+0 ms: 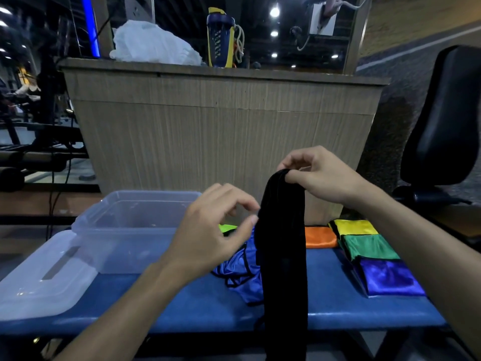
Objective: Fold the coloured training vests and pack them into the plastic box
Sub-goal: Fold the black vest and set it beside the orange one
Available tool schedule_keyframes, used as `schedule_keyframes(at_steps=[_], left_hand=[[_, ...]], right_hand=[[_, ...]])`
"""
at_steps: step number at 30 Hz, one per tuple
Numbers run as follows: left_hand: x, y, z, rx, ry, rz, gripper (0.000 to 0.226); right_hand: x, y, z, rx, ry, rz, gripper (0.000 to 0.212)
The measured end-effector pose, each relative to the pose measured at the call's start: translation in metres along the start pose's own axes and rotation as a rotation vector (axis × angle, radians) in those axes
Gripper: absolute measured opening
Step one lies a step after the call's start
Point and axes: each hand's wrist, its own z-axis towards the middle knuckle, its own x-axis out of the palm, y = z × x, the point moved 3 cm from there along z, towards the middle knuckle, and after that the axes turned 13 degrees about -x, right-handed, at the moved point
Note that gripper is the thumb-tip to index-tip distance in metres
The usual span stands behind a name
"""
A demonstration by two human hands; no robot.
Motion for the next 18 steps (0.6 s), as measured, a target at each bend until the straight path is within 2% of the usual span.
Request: schedule_keyframes(at_steps=[3,7,11,15,17,18], left_hand=[[0.017,0.003,-0.012,0.061,0.107,0.120,0.019],[0.028,0.020,-0.022,-0.021,0.139,0.280,0.038],[0.013,0.037,-0.005,0.071,0.078,0.379,0.032],[-0.042,0.020,0.066,-0.002,0.034,0.295,0.032],[-0.058,-0.014,0.100,-0.021,0.132,0.152,0.022],[-0.062,-0.031,0.113,-0.025,0.218,0.103,0.025]], right_hand=[[0.000,0.004,0.002,-0.018,-0.003,-0.016,0.015],[-0.004,0.011,0.002,-0.035,0.011,0.020,0.015],[-0.023,0.010,-0.003,-0.050,0.034,0.083,0.015],[-0.034,-0.010,-0.012,-0.018,0.011,0.168,0.011],[-0.025,-0.018,-0.014,0.009,0.029,0.206,0.011],[-0.022,-0.021,-0.014,0.018,0.045,0.223,0.013]])
